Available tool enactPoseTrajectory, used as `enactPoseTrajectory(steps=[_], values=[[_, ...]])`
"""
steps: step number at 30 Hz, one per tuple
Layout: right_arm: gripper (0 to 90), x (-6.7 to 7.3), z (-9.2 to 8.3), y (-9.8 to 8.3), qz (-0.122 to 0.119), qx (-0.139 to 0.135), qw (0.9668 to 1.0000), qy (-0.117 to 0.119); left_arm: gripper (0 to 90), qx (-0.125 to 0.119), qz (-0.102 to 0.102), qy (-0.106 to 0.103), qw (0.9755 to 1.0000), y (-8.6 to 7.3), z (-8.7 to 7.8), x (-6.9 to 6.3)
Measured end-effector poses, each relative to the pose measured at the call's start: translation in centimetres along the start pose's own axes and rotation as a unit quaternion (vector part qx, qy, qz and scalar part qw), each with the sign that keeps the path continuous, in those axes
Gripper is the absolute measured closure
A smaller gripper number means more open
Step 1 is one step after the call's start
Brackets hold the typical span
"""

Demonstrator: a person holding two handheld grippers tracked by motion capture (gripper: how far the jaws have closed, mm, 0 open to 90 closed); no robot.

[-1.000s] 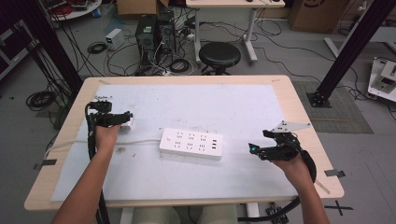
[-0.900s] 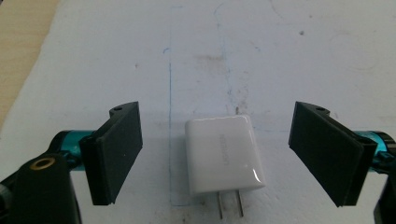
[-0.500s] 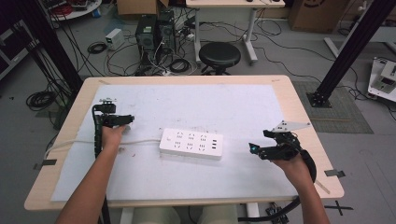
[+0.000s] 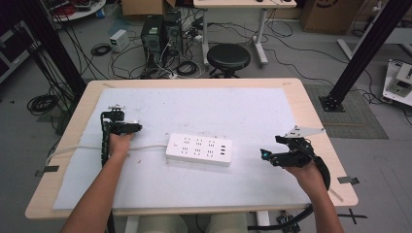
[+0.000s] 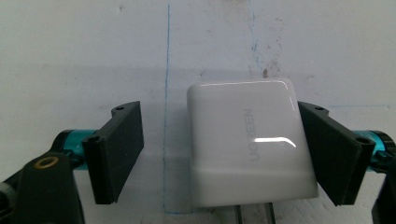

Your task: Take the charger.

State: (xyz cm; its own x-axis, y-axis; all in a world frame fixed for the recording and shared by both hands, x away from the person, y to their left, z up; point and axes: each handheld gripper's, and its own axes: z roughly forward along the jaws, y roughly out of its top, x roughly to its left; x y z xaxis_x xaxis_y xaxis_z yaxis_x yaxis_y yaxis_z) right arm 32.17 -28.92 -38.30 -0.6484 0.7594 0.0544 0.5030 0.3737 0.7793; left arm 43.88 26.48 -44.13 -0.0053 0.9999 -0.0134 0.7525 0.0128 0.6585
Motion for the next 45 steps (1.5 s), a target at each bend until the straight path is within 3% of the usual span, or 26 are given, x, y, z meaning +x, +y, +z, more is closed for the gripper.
enactPoseTrajectory(steps=[6,12,20,25,28,29,30,31,32,37,38,40,41,42,45], values=[[18.4,0.0,0.1,-0.1,0.005,0.001,1.0000,-0.001,28.0,-0.004,0.010,-0.010,0.9999,0.0,-0.2,-0.2],[18.4,0.0,0.3,-0.3,0.006,0.002,1.0000,0.000,42.3,-0.006,0.019,-0.017,0.9996,-0.1,-0.5,-0.2],[18.4,0.0,0.3,-0.5,0.004,0.000,1.0000,0.000,42.5,-0.020,0.007,-0.031,0.9993,-0.5,-0.8,0.0],[18.4,0.2,0.2,-0.5,0.009,0.002,1.0000,0.001,42.6,-0.038,0.018,-0.050,0.9979,-0.6,-1.7,0.0],[18.4,0.3,0.1,-0.6,0.008,-0.001,1.0000,0.001,42.5,-0.066,0.018,-0.073,0.9949,-0.6,-2.4,-0.1],[18.4,0.3,0.1,-0.6,0.008,-0.002,1.0000,0.000,42.5,-0.075,0.028,-0.082,0.9934,-0.6,-2.7,-0.1],[18.4,0.3,0.1,-0.6,0.008,-0.002,1.0000,0.000,42.5,-0.075,0.028,-0.082,0.9934,-0.6,-2.7,-0.1],[18.4,0.3,0.0,-0.7,0.010,-0.001,0.9999,0.001,42.5,-0.087,0.040,-0.094,0.9909,-0.7,-3.3,-0.3],[18.4,0.3,0.0,-0.7,0.010,-0.001,0.9999,0.001,42.5,-0.087,0.040,-0.094,0.9909,-0.7,-3.3,-0.3],[18.4,0.5,0.1,-0.9,0.008,-0.003,1.0000,0.005,42.5,-0.130,0.065,-0.129,0.9809,-1.2,-5.0,-0.4],[18.4,0.5,0.1,-0.9,0.008,-0.003,1.0000,0.005,42.5,-0.130,0.065,-0.129,0.9809,-1.2,-5.0,-0.4],[18.4,0.7,0.1,-0.9,0.009,-0.001,0.9999,0.007,42.5,-0.139,0.075,-0.148,0.9762,-1.4,-5.4,-0.3],[18.4,0.7,0.1,-0.9,0.009,-0.001,0.9999,0.007,42.6,-0.139,0.075,-0.148,0.9762,-1.4,-5.4,-0.3],[18.4,0.7,0.1,-0.9,0.003,-0.003,1.0000,0.008,42.6,-0.149,0.082,-0.160,0.9723,-1.6,-5.8,-0.2],[18.4,0.9,-0.2,-0.8,0.001,-0.005,1.0000,0.008,42.5,-0.157,0.089,-0.178,0.9673,-1.9,-6.3,0.1]])
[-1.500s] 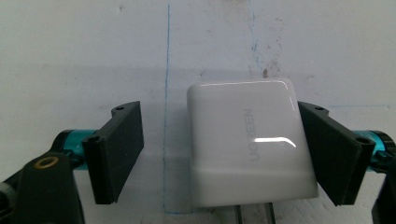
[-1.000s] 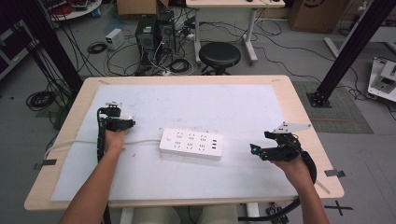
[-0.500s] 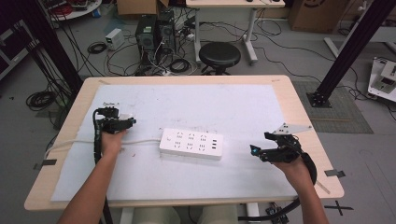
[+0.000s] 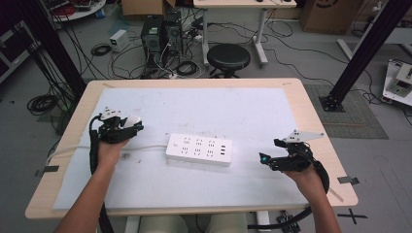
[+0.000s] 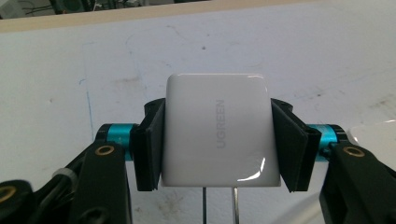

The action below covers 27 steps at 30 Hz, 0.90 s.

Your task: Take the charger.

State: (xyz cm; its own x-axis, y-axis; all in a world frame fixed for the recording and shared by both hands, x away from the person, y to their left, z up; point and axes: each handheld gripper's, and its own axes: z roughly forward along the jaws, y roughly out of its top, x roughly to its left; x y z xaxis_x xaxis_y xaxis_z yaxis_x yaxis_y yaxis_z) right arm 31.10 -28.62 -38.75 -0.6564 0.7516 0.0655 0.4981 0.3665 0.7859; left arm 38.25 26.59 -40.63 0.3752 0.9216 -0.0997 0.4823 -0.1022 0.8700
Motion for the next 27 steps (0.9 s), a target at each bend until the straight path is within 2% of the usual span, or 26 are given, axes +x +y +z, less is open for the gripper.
enactPoseTrajectory(steps=[3,5,6,11,17,18,19,20,21,27], values=[[18.4,0.1,-0.1,0.0,-0.003,-0.003,1.0000,-0.001,42.5,-0.017,0.002,-0.019,0.9997,-0.1,-0.6,-0.1],[18.4,0.2,-0.2,0.0,-0.001,-0.002,1.0000,-0.001,42.5,-0.017,0.002,-0.019,0.9997,-0.1,-0.6,-0.1],[18.4,0.4,-0.2,0.0,-0.004,-0.003,1.0000,0.000,42.5,-0.032,0.005,-0.040,0.9987,-0.2,-1.5,-0.4],[18.4,0.7,-0.2,0.0,-0.003,-0.005,1.0000,0.003,42.5,-0.043,0.016,-0.054,0.9975,-0.2,-2.4,-0.8],[18.5,1.3,-0.3,0.3,-0.013,-0.008,0.9998,0.010,42.5,-0.065,0.043,-0.090,0.9929,-0.2,-4.2,-1.9],[18.5,1.3,-0.3,0.3,-0.013,-0.008,0.9998,0.010,42.5,-0.065,0.043,-0.090,0.9929,-0.2,-4.2,-1.9],[18.5,1.4,-0.3,0.4,-0.012,-0.007,0.9998,0.011,42.5,-0.070,0.052,-0.099,0.9913,-0.1,-4.6,-2.1],[18.5,1.4,-0.3,0.4,-0.012,-0.007,0.9998,0.011,42.5,-0.070,0.052,-0.099,0.9913,-0.1,-4.6,-2.1],[18.4,1.5,-0.2,0.5,-0.015,-0.007,0.9998,0.014,42.5,-0.074,0.057,-0.109,0.9896,-0.2,-4.9,-2.4],[18.4,2.0,-0.4,0.6,-0.016,-0.007,0.9997,0.014,42.5,-0.078,0.082,-0.134,0.9845,-0.1,-5.3,-3.3]])
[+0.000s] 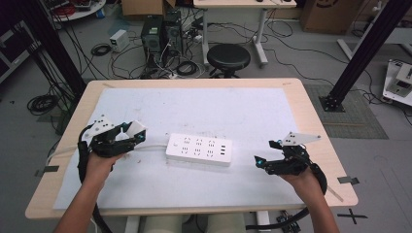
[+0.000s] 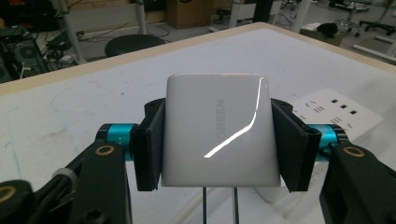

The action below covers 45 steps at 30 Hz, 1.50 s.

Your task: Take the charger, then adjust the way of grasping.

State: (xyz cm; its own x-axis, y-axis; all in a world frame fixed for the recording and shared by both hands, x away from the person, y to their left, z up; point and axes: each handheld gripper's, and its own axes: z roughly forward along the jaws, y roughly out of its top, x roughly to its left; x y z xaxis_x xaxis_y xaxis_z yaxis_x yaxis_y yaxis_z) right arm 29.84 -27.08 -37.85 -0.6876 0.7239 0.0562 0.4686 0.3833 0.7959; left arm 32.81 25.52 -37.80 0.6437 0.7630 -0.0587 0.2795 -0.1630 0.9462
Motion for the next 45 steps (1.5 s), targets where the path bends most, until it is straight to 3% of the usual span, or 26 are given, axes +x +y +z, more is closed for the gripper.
enactPoseTrajectory(steps=[8,16,24,30,33,41,44,45], values=[[18.4,0.2,-0.4,0.3,-0.005,-0.010,0.9999,0.004,42.5,-0.004,0.029,-0.030,0.9991,0.6,0.0,-1.3],[18.4,0.8,0.4,0.6,-0.013,0.002,0.9998,0.017,42.5,-0.008,0.048,-0.058,0.9971,0.5,0.1,-2.3],[18.4,1.6,0.6,1.1,-0.023,0.007,0.9991,0.036,42.5,0.005,0.092,-0.094,0.9913,0.7,0.7,-3.8],[18.4,2.4,1.0,1.3,-0.036,0.012,0.9978,0.055,42.5,0.003,0.128,-0.124,0.9840,0.8,1.3,-5.2],[18.4,2.8,1.1,1.6,-0.035,0.012,0.9971,0.067,42.5,0.001,0.154,-0.139,0.9783,0.8,1.6,-5.9],[18.4,3.7,1.8,2.3,-0.023,0.010,0.9951,0.095,42.5,0.006,0.196,-0.172,0.9654,0.6,2.3,-7.6],[18.5,4.0,2.1,2.6,-0.018,0.009,0.9939,0.109,42.5,0.009,0.204,-0.181,0.9620,0.5,2.6,-8.0],[18.5,4.0,2.1,2.6,-0.018,0.009,0.9939,0.109,42.5,0.009,0.204,-0.181,0.9620,0.5,2.6,-8.0]])
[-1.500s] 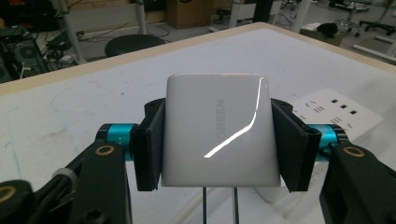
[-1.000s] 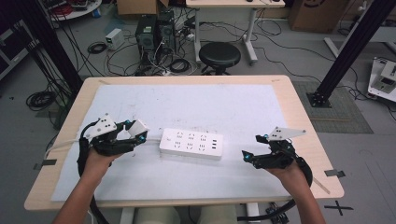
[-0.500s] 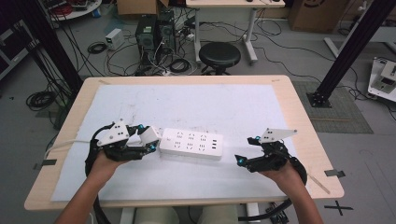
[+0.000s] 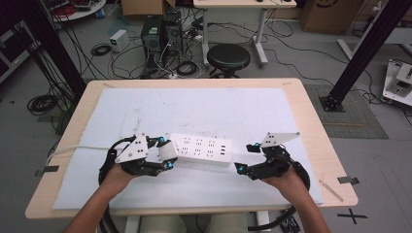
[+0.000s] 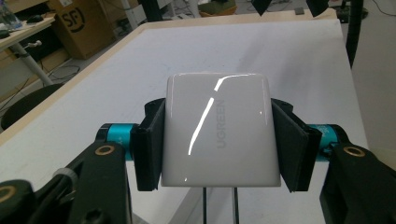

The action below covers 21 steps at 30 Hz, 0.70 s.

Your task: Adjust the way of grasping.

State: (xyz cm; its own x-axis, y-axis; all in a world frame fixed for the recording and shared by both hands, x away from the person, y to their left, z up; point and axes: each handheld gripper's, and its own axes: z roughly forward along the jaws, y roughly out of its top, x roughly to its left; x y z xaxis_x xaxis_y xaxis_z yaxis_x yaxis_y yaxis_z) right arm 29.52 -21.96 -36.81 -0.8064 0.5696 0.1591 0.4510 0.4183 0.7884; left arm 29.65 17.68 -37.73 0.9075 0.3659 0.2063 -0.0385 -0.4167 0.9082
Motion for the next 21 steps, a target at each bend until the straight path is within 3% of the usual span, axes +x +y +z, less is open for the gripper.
enactPoseTrajectory(steps=[1,3,8,13,21], values=[[18.5,0.1,0.3,0.3,0.011,0.005,0.9999,0.012,42.5,0.006,0.009,-0.004,0.9999,0.0,0.4,-0.3],[18.5,0.1,0.5,0.5,0.013,0.004,0.9998,0.017,42.5,0.007,0.011,-0.007,0.9999,-0.1,0.7,-0.5],[18.5,0.0,0.8,0.7,0.045,0.006,0.9983,0.037,42.5,0.010,0.024,-0.022,0.9994,-0.2,1.7,-1.1],[18.4,0.0,1.4,0.9,0.061,0.007,0.9968,0.051,42.5,0.006,0.027,-0.029,0.9992,0.1,2.5,-1.4],[18.4,0.2,2.4,1.4,0.102,0.000,0.9899,0.099,42.5,0.001,0.046,-0.045,0.9979,0.7,4.1,-2.4]])
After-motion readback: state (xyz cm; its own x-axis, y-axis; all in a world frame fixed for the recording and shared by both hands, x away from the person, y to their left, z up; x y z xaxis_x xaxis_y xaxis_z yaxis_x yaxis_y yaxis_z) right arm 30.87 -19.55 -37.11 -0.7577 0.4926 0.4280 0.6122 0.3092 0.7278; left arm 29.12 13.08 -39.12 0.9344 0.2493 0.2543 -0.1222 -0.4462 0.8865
